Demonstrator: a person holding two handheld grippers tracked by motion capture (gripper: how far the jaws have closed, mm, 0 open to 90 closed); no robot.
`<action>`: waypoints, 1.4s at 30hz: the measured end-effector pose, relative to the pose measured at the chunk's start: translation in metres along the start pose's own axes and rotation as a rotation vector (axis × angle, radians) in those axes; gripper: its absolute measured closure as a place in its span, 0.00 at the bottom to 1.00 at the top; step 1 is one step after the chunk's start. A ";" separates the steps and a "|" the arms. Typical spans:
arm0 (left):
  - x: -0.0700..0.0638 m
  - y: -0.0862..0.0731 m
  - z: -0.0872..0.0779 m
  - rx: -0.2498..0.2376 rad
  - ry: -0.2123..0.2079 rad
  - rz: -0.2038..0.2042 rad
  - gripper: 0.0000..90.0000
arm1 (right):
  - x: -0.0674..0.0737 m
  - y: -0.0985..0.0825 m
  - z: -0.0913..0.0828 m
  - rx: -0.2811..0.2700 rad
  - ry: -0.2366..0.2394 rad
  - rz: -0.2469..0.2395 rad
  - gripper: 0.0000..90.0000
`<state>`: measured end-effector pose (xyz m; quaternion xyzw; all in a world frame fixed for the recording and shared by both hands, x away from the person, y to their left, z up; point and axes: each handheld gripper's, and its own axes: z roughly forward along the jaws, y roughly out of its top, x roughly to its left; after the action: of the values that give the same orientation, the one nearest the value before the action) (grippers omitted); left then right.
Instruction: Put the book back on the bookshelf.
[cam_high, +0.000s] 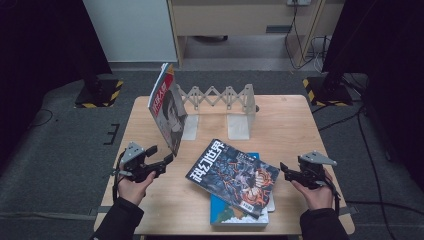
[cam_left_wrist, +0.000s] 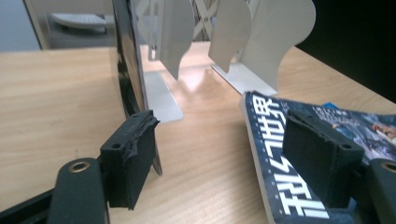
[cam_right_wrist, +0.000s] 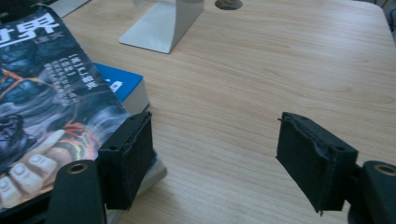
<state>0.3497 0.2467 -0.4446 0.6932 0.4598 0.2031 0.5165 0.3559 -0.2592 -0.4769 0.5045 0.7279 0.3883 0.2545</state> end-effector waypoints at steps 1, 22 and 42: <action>0.000 -0.003 0.001 0.006 -0.013 -0.020 0.28 | 0.002 0.000 0.000 -0.001 0.008 -0.001 0.31; -0.024 -0.033 0.037 0.133 -0.149 -0.036 0.29 | 0.033 0.002 0.009 0.043 0.131 -0.008 0.35; -0.029 -0.053 0.063 0.271 -0.214 -0.076 0.30 | 0.045 -0.004 0.019 0.084 0.151 -0.023 0.30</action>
<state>0.3600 0.1913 -0.5113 0.7563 0.4510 0.0447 0.4718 0.3523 -0.2122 -0.4904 0.4756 0.7665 0.3914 0.1821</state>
